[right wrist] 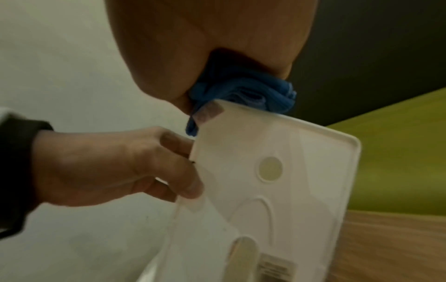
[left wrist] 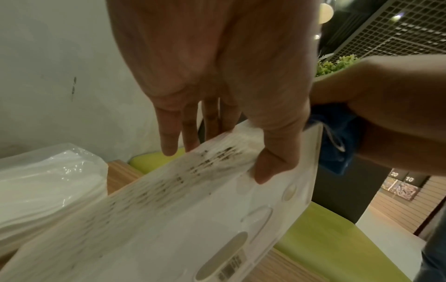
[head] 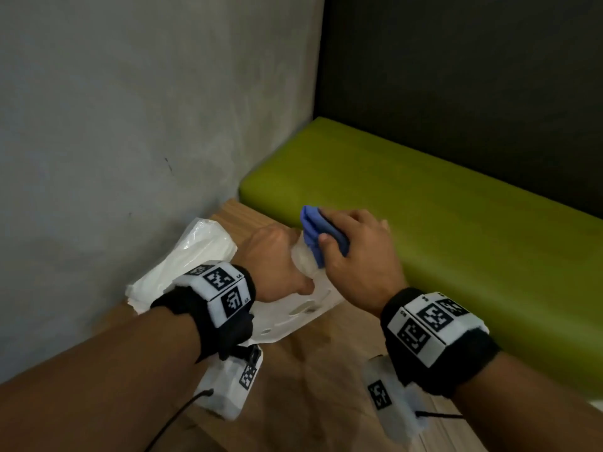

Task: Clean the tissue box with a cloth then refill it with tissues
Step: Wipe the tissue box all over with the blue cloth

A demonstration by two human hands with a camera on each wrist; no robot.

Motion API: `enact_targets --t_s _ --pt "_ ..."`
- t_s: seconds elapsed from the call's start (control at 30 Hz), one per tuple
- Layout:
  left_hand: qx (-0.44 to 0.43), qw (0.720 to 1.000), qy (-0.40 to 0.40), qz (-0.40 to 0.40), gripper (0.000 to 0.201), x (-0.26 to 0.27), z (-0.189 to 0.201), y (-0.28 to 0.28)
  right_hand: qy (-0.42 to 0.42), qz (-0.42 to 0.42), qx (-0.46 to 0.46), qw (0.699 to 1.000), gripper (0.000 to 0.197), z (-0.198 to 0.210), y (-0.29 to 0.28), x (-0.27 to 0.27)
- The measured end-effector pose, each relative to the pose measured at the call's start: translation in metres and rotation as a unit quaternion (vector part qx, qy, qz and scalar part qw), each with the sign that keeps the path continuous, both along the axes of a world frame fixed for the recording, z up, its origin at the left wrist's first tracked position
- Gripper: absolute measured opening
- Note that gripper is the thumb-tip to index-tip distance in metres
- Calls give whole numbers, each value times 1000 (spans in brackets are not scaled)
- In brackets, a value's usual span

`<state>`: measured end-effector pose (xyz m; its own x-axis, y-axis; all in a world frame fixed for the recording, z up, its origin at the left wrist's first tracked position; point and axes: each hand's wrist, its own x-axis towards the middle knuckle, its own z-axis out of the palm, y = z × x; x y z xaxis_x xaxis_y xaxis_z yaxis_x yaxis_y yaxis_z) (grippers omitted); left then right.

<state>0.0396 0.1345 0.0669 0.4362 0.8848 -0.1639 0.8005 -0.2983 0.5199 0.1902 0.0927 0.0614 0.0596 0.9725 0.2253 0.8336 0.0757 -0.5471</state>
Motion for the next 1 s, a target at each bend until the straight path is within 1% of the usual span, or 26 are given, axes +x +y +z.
enact_targets --t_s 0.07,0.13,0.17,0.2,0.23,0.27,0.3,0.33,0.4,0.47,0.5,0.6,0.67,0.77,0.83,0.9,0.97,1.0 --pt "6 1000 13 -8 42 -1 1 -1 35 1 -34 999 43 -5 0 13" --pt "10 999 35 -22 49 -1 1 -2 85 -21 -94 992 34 -10 -2 27" --pt "5 999 45 -26 52 0 0 -3 97 -24 -112 989 32 -13 -6 30" --pt "0 998 53 -27 53 0 -2 -3 107 -15 -115 988 34 -15 -10 32" --pt "-5 998 58 -27 54 1 -4 -3 113 7 -110 987 41 -14 -13 32" --pt "-11 998 62 -26 53 1 -8 -2 108 40 -110 987 54 -12 -15 30" --pt "-15 997 66 -24 52 2 -11 0 81 76 -122 986 71 -11 -16 29" --pt "-17 997 70 -23 52 3 -13 1 36 107 -141 984 86 -11 -14 29" --pt "-23 996 79 -28 55 3 -19 2 -60 134 -181 972 110 -17 -8 30" --pt "-21 995 90 -37 55 5 -24 -1 -116 136 -207 962 122 -24 -2 34" --pt "-20 995 92 -38 56 5 -26 -3 -129 134 -212 959 122 -28 0 35" --pt "-21 996 77 -39 65 7 -31 -6 -158 138 -210 955 108 -32 7 39" --pt "-20 997 60 -36 65 7 -38 -6 -176 143 -211 951 103 -34 12 40" --pt "-10 999 18 -36 69 1 -51 -6 -156 149 -204 955 99 -41 13 44" --pt "-16 999 7 -49 80 -2 -58 -6 -131 154 -198 959 93 -46 12 46" --pt "-36 996 41 -77 96 -9 -64 -5 -110 159 -200 961 89 -54 9 47" --pt "-53 986 116 -109 110 -22 -70 -4 -79 149 -207 964 87 -63 6 52" --pt "-57 981 147 -111 112 -30 -72 -3 -60 141 -209 966 87 -65 4 57"
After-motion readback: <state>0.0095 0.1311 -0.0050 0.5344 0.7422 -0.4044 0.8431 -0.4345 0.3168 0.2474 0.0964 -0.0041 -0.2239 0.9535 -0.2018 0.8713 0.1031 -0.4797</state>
